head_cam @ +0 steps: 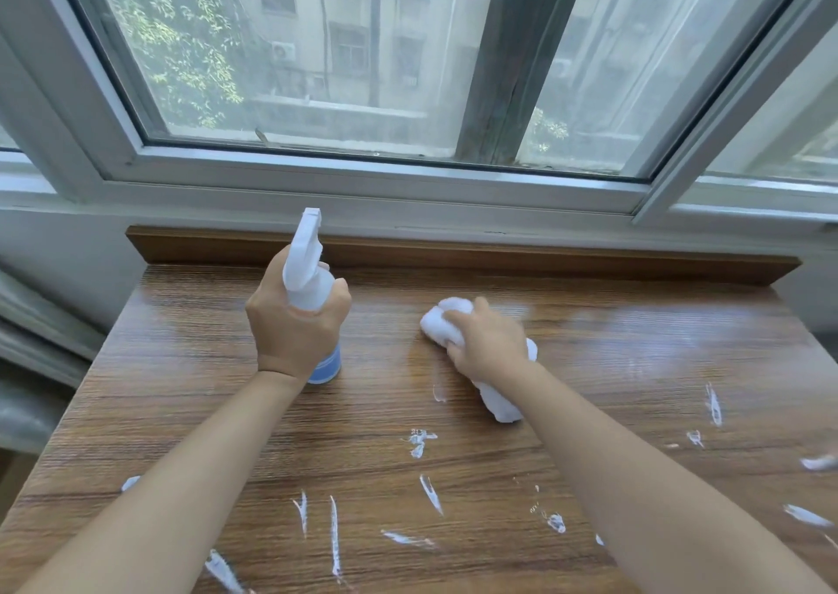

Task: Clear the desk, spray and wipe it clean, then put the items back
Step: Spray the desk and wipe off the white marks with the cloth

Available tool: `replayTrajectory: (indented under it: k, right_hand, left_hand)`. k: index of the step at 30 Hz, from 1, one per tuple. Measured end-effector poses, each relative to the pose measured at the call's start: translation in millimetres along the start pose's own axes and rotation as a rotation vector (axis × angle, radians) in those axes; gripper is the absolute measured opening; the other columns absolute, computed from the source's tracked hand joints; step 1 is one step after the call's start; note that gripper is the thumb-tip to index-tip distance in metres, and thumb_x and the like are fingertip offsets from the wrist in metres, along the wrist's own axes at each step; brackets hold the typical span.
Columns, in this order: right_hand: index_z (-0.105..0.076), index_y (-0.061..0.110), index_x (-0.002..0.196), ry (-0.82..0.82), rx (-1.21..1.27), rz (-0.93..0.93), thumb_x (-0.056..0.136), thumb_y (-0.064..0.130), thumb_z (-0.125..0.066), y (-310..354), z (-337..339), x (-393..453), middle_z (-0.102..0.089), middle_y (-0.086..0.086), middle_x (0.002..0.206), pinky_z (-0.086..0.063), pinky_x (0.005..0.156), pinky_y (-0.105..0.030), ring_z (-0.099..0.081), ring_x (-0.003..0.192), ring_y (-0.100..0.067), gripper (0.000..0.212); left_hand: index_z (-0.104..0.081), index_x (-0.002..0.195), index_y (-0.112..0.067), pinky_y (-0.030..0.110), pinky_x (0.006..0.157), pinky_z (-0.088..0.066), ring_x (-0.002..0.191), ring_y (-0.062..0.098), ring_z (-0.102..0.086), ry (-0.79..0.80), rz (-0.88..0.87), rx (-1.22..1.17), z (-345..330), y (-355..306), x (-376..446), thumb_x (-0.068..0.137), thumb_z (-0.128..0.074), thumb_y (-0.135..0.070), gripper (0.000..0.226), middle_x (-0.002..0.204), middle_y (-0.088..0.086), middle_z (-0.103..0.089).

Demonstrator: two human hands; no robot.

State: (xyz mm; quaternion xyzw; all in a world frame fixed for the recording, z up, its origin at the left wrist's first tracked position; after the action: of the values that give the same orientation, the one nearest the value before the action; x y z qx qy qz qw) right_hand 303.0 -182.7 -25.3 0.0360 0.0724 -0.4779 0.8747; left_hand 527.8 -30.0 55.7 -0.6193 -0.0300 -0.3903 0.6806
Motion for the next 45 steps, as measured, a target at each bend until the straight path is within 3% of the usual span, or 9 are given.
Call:
replayTrajectory:
  k: [6,11,15,22,28,31,34,39,45]
  right_hand:
    - [-0.054,0.045,0.133,0.081,0.115,0.419,0.087,0.045,-0.06,4,-18,-87,-0.043,0.007,0.107,-0.051,0.064,-0.037,-0.062,0.085,-0.028,0.047]
    - [-0.051,0.045,0.139,-0.012,0.095,0.021,0.093,0.048,-0.055,-26,-9,-24,-0.049,0.003,0.119,-0.046,0.074,-0.036,-0.061,0.101,-0.027,0.046]
    - [-0.053,0.038,0.135,-0.017,0.093,-0.169,0.095,0.041,-0.051,-14,-6,0,-0.047,-0.004,0.122,-0.046,0.074,-0.037,-0.06,0.097,-0.031,0.041]
    - [-0.054,0.045,0.136,0.082,0.122,0.332,0.091,0.046,-0.06,0,-14,-77,-0.042,0.007,0.107,-0.035,0.062,-0.031,-0.049,0.075,-0.023,0.045]
    - [-0.053,0.04,0.134,0.016,0.138,-0.173,0.094,0.043,-0.049,-50,-1,14,-0.047,-0.001,0.118,-0.045,0.071,-0.035,-0.06,0.094,-0.029,0.04]
    - [-0.054,0.03,0.131,0.008,0.102,-0.221,0.095,0.036,-0.05,-30,3,29,-0.045,-0.006,0.12,-0.044,0.07,-0.037,-0.058,0.097,-0.029,0.037]
    - [-0.054,0.03,0.133,-0.022,0.038,0.013,0.094,0.041,-0.054,1,1,6,-0.047,-0.006,0.12,-0.039,0.069,-0.035,-0.059,0.098,-0.03,0.04]
    - [-0.058,0.036,0.127,-0.029,0.065,0.505,0.088,0.051,-0.059,15,-15,-54,-0.051,-0.002,0.104,-0.036,0.059,-0.032,-0.06,0.08,-0.028,0.043]
    - [-0.05,0.046,0.14,-0.037,0.144,0.084,0.091,0.062,-0.052,-49,8,17,-0.051,-0.001,0.113,-0.05,0.082,-0.039,-0.063,0.102,-0.035,0.052]
  left_hand:
    - [-0.071,0.112,-0.008,0.014,0.083,-0.051,0.084,0.008,-0.064,0.023,-0.006,-0.019,-4,-5,0,0.079,-0.072,-0.028,0.039,0.093,-0.009,-0.07]
    - [-0.073,0.111,-0.006,0.005,0.084,-0.044,0.085,0.005,-0.061,0.029,-0.03,0.016,-1,-5,-3,0.078,-0.068,-0.031,0.041,0.091,-0.01,-0.07]
    - [-0.073,0.112,-0.009,0.014,0.085,-0.05,0.086,0.012,-0.068,0.08,-0.08,0.042,-3,-7,-2,0.08,-0.069,-0.032,0.039,0.094,-0.005,-0.075]
    - [-0.072,0.111,-0.012,0.03,0.084,-0.058,0.087,0.018,-0.07,0.115,-0.118,0.038,-13,-10,1,0.081,-0.07,-0.032,0.036,0.095,-0.003,-0.074]
    - [-0.073,0.115,-0.009,0.008,0.087,-0.047,0.086,0.014,-0.068,0.12,-0.149,0.061,-17,-13,-1,0.08,-0.068,-0.036,0.044,0.096,-0.003,-0.075]
    - [-0.074,0.114,-0.009,0.024,0.085,-0.056,0.087,0.018,-0.069,0.15,-0.154,0.09,-23,-15,-1,0.08,-0.068,-0.038,0.045,0.097,-0.002,-0.075]
    - [-0.074,0.114,-0.01,0.039,0.082,-0.058,0.088,0.021,-0.07,0.162,-0.137,0.109,-30,-16,0,0.079,-0.068,-0.039,0.046,0.096,-0.001,-0.075]
    - [-0.075,0.115,-0.014,0.033,0.085,-0.056,0.089,0.02,-0.07,0.118,-0.09,0.081,-32,-17,0,0.077,-0.068,-0.039,0.046,0.097,-0.004,-0.075]
    - [-0.075,0.116,-0.015,0.008,0.085,-0.046,0.087,0.018,-0.069,0.108,-0.101,0.093,-31,-15,1,0.076,-0.068,-0.039,0.047,0.096,-0.005,-0.075]
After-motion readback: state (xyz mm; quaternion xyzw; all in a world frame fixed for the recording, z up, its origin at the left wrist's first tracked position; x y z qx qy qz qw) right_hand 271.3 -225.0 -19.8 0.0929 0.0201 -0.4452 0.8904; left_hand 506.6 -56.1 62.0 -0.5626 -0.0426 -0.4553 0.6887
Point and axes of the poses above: each hand's wrist, its own x-axis towards the middle knuckle, its own z-axis out of the back of the hand, y = z × x, the point moved 6 cm from there along x, towards the middle knuckle
